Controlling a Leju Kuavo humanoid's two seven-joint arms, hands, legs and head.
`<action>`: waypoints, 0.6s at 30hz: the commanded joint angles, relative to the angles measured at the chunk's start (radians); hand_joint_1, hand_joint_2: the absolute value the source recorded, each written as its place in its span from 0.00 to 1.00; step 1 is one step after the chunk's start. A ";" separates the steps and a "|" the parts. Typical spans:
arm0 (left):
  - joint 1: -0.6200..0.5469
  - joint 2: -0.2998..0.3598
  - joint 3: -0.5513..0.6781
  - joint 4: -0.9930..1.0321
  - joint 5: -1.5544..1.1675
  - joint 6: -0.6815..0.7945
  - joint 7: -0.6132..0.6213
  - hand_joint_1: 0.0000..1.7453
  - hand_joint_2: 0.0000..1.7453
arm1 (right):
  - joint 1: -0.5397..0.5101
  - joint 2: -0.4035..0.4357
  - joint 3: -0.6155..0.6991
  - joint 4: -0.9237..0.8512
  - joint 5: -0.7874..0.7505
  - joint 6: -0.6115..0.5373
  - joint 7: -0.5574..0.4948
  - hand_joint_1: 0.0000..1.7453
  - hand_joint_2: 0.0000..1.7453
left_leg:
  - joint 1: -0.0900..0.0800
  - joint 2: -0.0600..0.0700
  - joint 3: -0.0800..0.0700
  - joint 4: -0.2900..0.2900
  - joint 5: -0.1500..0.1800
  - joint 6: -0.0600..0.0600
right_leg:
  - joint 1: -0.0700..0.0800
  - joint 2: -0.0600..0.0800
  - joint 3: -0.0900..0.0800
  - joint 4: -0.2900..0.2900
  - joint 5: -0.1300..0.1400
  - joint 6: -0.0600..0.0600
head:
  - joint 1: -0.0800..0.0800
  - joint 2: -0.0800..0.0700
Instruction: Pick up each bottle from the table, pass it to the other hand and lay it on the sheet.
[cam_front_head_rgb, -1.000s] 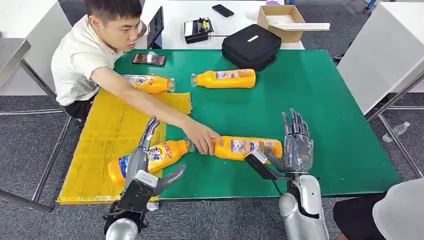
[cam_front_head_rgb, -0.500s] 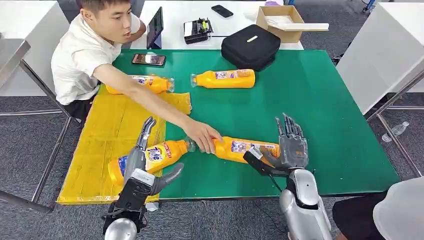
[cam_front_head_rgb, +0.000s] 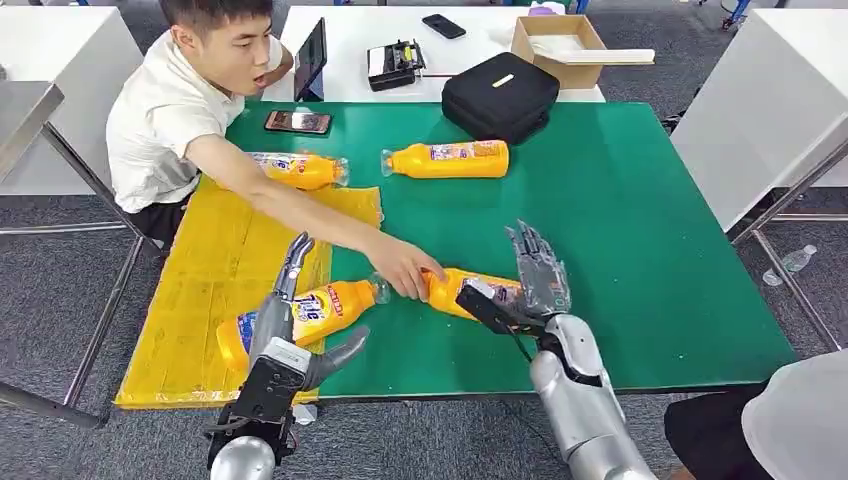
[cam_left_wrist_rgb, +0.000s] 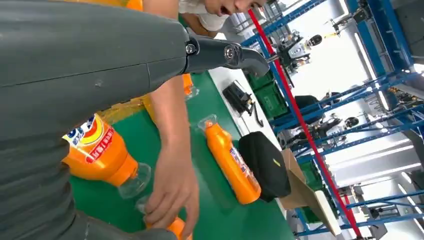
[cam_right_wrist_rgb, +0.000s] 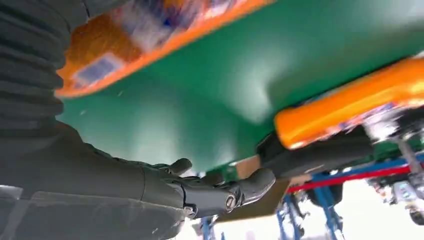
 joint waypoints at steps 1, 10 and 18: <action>-0.002 -0.060 -0.017 0.038 -0.003 0.003 0.001 0.00 1.00 | -0.012 0.019 0.095 0.055 -0.058 0.017 -0.030 0.00 1.00 | 0.001 0.001 0.001 0.000 -0.001 0.000 | 0.001 0.000 0.001 -0.001 0.000 -0.003 | 0.000 0.000; 0.008 -0.058 -0.024 0.030 -0.009 0.011 -0.004 0.00 1.00 | 0.066 0.015 0.190 -0.197 -0.241 0.093 -0.068 0.00 1.00 | 0.000 -0.001 -0.005 0.001 -0.001 0.000 | 0.000 -0.001 -0.003 0.001 -0.001 -0.003 | 0.000 0.000; 0.002 -0.059 -0.025 0.033 -0.011 0.012 -0.005 0.00 1.00 | 0.061 -0.001 0.205 -0.150 -0.241 0.088 -0.063 0.00 1.00 | 0.000 0.000 -0.004 0.001 -0.002 0.001 | 0.001 -0.001 -0.002 0.000 -0.002 -0.005 | 0.000 0.000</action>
